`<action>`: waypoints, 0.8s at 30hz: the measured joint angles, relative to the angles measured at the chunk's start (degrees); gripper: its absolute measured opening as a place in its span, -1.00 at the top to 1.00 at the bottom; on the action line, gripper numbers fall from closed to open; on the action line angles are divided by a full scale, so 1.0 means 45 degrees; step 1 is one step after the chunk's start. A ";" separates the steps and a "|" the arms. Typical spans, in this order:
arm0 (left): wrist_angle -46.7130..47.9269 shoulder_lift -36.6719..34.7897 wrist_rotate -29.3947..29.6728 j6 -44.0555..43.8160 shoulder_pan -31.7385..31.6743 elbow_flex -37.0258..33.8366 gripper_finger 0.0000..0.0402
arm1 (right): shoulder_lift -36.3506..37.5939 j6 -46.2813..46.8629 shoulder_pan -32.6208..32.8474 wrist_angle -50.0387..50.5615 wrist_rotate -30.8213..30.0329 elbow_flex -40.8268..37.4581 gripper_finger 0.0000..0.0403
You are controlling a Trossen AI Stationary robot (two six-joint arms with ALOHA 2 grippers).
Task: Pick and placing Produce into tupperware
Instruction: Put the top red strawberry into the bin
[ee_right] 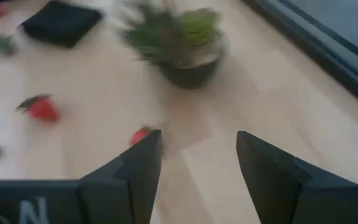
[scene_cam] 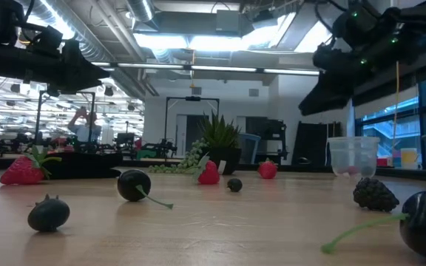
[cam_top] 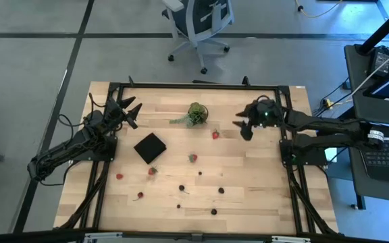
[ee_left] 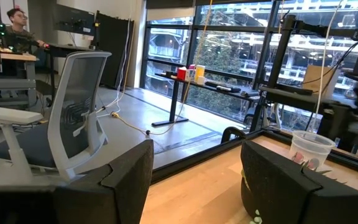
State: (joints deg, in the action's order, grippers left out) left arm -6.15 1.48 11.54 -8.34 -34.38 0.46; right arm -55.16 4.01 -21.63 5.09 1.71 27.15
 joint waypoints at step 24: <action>-0.0121 0.0000 0.0004 -0.0005 -0.0002 0.0001 -0.18 | -0.6071 -0.1304 0.2566 -0.7122 -0.0829 -0.0499 -0.01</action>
State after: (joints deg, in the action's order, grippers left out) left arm -6.70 1.48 11.55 -8.36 -34.39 0.47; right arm -82.47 -1.85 -10.09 -26.96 -2.02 24.91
